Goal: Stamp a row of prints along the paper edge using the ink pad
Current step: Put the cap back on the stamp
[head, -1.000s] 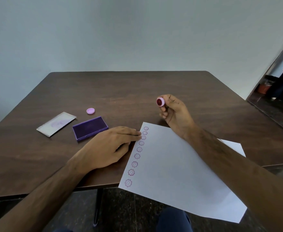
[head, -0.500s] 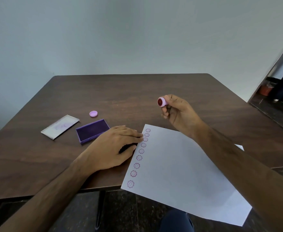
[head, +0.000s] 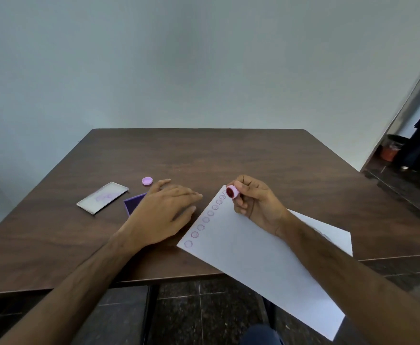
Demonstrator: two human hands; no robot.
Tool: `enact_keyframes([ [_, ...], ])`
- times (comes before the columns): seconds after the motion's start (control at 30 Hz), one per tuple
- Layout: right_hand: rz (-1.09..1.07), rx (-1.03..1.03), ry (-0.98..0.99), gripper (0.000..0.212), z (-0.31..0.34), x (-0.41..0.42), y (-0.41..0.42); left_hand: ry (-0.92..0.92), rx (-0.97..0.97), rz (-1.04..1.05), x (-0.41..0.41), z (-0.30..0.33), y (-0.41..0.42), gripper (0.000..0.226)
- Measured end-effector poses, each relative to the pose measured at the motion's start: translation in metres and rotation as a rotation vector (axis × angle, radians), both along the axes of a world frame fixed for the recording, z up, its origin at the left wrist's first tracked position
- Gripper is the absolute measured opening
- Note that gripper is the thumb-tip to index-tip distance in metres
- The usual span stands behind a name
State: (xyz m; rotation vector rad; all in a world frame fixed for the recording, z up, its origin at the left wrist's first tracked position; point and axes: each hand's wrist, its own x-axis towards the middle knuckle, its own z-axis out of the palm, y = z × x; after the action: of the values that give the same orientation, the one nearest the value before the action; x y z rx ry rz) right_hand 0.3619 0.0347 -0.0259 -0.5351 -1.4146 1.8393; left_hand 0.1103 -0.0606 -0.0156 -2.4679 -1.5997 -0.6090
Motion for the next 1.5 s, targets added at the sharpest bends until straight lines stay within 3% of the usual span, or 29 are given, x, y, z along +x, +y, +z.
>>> enact_keyframes([
  [0.17,-0.187,-0.007,0.012,0.020,0.001,-0.008,0.026,-0.201,0.032,0.231,-0.043,0.014,0.018,0.034],
  [0.33,-0.426,-0.019,0.027,0.025,0.004,-0.021,0.050,-0.180,-0.244,0.475,-0.083,0.019,0.048,0.038],
  [0.43,-0.565,0.005,0.040,0.026,0.003,-0.032,0.059,-0.188,-0.354,0.527,-0.097,0.014,0.060,0.043],
  [0.63,-0.781,0.100,0.003,0.020,-0.004,-0.047,0.068,-0.320,-0.334,0.531,-0.106,0.010,0.073,0.039],
  [0.77,-0.777,0.119,-0.029,0.018,-0.006,-0.049,0.070,-0.170,-0.272,0.470,-0.107,0.004,0.071,0.030],
  [1.03,-0.796,0.175,0.012,0.015,0.000,-0.048,0.067,-0.298,-0.153,0.439,-0.111,-0.004,0.073,0.015],
  [1.17,-0.801,0.146,0.185,0.017,0.029,-0.058,0.070,-0.566,0.005,0.432,-0.104,-0.003,0.073,0.016],
  [1.27,-0.639,0.131,0.204,0.020,0.046,-0.086,0.067,-0.772,0.061,0.392,-0.096,0.003,0.072,0.022],
  [1.43,-0.196,0.171,0.050,0.016,0.033,-0.135,0.053,-0.894,0.077,0.230,-0.087,0.008,0.071,0.033],
  [1.5,-0.119,0.199,0.048,0.011,0.025,-0.144,0.050,-0.926,0.094,0.161,-0.084,0.008,0.071,0.036],
])
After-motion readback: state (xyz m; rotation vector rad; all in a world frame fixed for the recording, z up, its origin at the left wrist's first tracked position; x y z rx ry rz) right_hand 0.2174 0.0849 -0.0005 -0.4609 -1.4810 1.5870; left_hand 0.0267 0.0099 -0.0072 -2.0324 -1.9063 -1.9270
